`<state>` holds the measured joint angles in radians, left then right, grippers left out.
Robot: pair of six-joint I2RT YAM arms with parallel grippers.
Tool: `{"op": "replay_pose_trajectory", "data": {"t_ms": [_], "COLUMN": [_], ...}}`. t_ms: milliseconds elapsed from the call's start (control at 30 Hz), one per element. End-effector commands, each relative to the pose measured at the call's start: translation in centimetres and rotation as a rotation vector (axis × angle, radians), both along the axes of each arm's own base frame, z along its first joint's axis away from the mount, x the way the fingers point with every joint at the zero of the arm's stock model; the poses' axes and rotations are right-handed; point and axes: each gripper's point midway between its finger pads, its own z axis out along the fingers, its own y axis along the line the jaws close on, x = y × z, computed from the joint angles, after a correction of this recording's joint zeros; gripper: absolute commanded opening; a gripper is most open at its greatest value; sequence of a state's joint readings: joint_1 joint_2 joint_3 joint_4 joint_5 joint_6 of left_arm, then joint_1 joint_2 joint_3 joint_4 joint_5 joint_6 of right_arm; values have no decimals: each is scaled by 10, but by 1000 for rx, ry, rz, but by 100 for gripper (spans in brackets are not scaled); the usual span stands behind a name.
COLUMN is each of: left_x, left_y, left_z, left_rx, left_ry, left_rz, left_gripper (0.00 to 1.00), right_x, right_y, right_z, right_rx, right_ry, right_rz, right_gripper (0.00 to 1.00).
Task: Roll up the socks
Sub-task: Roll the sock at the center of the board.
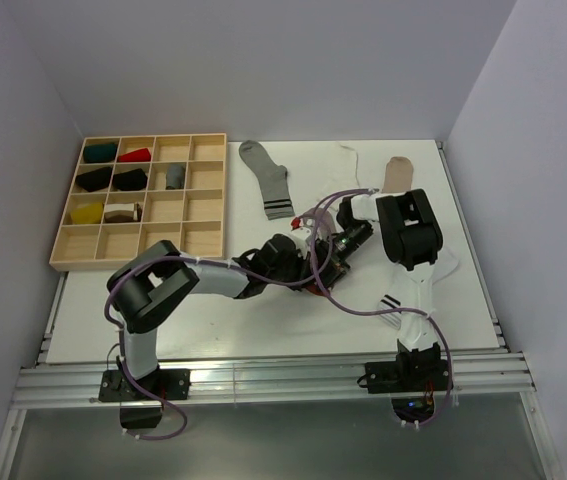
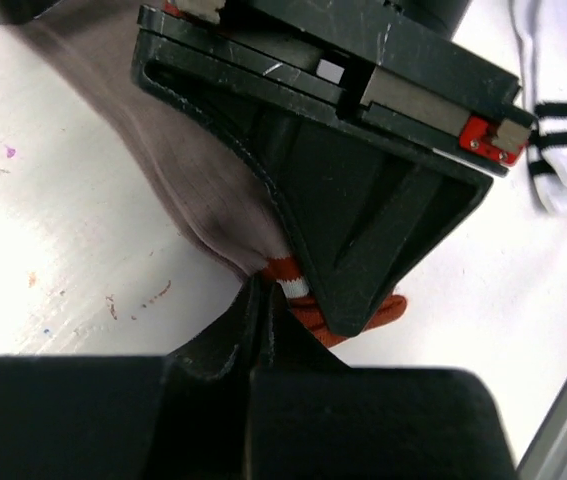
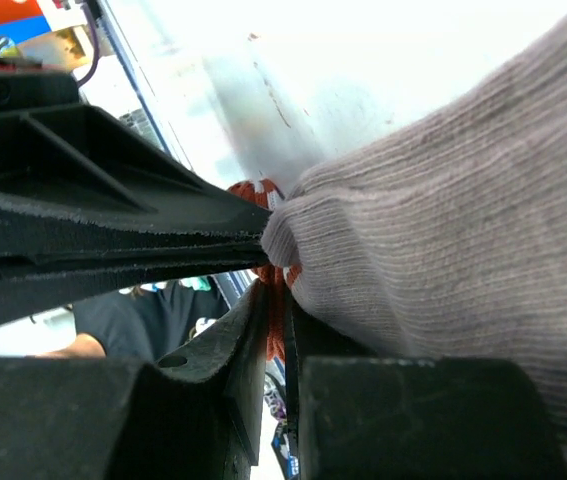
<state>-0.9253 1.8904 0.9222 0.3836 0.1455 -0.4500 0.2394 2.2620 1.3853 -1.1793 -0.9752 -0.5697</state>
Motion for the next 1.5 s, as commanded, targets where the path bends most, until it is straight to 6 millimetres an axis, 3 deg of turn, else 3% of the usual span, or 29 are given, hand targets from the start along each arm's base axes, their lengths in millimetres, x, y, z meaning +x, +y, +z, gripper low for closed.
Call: {"op": "replay_pose_trajectory", "data": {"t_ms": [0, 67, 233, 333, 433, 800, 1033, 1467], "left_x": [-19, -17, -7, -4, -3, -10, -8, -5], "left_y": [3, 5, 10, 12, 12, 21, 11, 4], "left_z": [-9, -1, 20, 28, 30, 16, 7, 15], "left_rx": [87, 73, 66, 57, 57, 43, 15, -51], "left_ry": [42, 19, -63, -106, -132, -79, -25, -63], "left_rz": [42, 67, 92, 85, 56, -57, -96, -108], "left_gripper": [3, 15, 27, 42, 48, 49, 48, 48], "right_x": [22, 22, 20, 19, 20, 18, 18, 17], "right_y": [-8, -8, -8, -8, -9, -9, -10, -11], "right_z": [-14, -14, -15, -16, -17, -16, -16, -15], "right_rx": [-62, -59, -61, -57, -62, -57, -54, -50], "right_ry": [-155, -151, -136, -125, -125, -114, -110, -99], "right_rz": [3, 8, 6, 7, 5, 7, 11, 9], "right_gripper": [9, 9, 8, 8, 8, 8, 8, 8]}}
